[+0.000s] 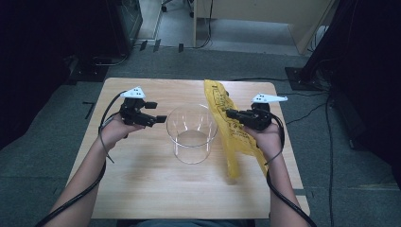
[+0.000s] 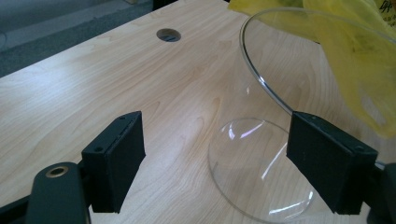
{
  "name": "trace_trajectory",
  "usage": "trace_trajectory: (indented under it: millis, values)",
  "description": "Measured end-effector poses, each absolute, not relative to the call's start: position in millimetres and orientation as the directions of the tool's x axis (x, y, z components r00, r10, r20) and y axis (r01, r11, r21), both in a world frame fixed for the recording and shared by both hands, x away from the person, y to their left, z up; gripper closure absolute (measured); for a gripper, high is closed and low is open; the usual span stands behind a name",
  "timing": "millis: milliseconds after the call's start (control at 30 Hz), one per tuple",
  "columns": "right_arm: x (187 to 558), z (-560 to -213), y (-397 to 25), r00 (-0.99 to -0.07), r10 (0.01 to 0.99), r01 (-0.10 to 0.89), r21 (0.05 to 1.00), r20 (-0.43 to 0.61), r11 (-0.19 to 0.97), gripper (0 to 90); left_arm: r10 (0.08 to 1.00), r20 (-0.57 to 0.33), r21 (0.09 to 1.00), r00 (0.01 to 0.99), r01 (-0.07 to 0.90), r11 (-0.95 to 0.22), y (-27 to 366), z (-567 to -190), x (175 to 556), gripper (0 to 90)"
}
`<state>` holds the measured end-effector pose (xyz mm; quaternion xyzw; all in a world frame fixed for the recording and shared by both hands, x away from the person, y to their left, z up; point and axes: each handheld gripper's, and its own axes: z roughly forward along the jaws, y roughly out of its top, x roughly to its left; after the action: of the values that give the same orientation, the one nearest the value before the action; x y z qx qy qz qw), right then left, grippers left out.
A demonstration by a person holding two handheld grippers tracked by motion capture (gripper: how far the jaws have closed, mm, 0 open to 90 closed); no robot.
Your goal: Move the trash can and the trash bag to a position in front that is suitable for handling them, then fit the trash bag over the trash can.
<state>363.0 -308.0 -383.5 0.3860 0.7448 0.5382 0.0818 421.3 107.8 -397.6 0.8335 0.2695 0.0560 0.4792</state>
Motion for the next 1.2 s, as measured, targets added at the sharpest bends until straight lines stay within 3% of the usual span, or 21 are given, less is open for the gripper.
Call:
trace_trajectory:
  millis: [200, 367, 1200]
  values:
    - [361, -378, -304, -0.704, 0.641, 0.481, 0.869, 0.305, 0.115, 90.0, 0.501, -0.166, 0.831, 0.849, 0.394, -0.392, 107, -394, 420, 18.8]
    - [360, -373, -299, -0.719, 0.621, 0.473, 0.875, 0.313, 0.106, 90.0, 0.509, -0.218, 0.828, 0.833, 0.434, -0.356, 109, -390, 421, 18.8]
    - [359, -373, -263, -0.776, 0.528, 0.469, 0.875, 0.343, 0.121, 90.0, 0.453, -0.137, 0.866, 0.881, 0.329, -0.377, 87, -366, 402, 18.8]
